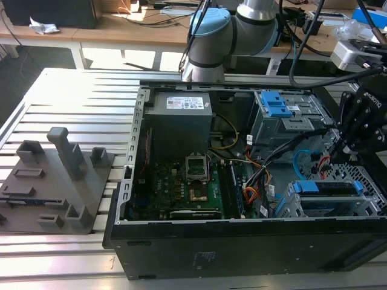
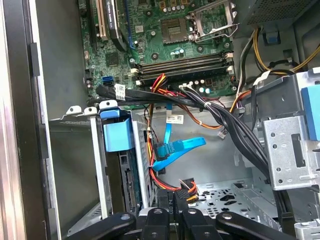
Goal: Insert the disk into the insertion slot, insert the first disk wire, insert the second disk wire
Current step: 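Insert the first disk wire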
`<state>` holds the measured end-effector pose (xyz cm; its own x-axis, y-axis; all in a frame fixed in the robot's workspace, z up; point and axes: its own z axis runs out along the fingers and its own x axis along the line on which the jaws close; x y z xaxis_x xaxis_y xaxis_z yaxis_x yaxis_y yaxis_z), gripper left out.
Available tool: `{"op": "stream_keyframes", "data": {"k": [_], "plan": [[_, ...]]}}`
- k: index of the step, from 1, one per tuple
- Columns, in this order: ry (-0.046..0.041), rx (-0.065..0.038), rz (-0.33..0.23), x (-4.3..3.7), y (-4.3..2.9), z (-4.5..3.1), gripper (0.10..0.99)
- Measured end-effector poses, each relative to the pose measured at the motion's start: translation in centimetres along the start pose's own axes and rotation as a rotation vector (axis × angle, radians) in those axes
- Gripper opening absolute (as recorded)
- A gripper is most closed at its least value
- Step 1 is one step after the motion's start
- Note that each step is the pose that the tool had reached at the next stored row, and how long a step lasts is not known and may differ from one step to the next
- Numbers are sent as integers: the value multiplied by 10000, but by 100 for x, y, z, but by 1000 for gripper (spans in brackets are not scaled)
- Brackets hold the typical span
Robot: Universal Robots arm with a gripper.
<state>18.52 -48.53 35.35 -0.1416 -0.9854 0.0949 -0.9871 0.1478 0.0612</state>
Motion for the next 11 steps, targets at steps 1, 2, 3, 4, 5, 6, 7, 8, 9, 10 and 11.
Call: {"op": "stream_keyframes", "data": {"k": [1,2,3,4,5,6,7,8,9,10,11], "plan": [[0,0,0,1,1,1,169],[-3,-1,-1,3,2,4,169],[-5,-1,0,6,3,9,169],[-4,-1,-1,9,2,12,169],[-4,0,-1,13,1,20,169],[-1,0,0,19,0,31,169],[-3,0,0,21,-1,43,169],[-3,0,0,22,-2,50,169],[-2,0,0,25,-4,64,169],[-3,0,0,27,-6,85,169],[-2,0,0,30,-7,102,169]]}}
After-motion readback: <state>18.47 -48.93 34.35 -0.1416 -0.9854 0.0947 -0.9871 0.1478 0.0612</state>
